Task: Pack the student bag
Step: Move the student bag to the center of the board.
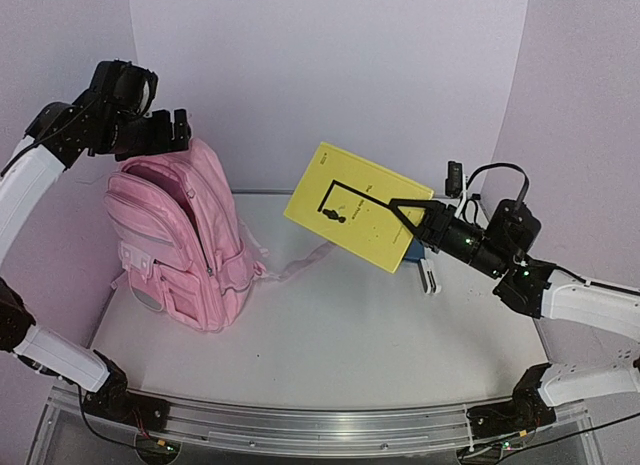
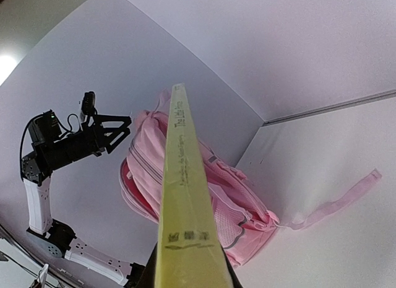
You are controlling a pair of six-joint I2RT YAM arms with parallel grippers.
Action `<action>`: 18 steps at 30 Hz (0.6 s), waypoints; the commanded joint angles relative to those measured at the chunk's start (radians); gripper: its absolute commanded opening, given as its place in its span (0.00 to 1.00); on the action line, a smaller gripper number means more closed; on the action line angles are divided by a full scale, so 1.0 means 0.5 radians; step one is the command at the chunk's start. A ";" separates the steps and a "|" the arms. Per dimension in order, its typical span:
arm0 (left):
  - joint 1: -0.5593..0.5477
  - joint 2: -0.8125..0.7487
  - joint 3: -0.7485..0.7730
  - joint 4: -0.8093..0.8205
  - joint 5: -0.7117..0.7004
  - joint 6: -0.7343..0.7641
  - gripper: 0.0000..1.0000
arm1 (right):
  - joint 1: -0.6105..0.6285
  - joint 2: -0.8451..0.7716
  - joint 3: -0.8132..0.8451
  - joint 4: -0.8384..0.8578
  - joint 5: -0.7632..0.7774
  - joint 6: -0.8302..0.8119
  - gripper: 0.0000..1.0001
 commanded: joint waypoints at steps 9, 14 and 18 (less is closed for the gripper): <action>0.066 -0.008 -0.264 0.086 -0.062 -0.146 0.96 | -0.004 -0.079 0.023 0.319 -0.029 0.022 0.00; 0.107 -0.058 -0.457 0.313 0.170 -0.214 0.67 | -0.004 -0.112 -0.008 0.344 -0.030 0.029 0.00; 0.122 -0.056 -0.531 0.413 0.283 -0.282 0.53 | -0.004 -0.154 -0.031 0.349 -0.019 0.026 0.00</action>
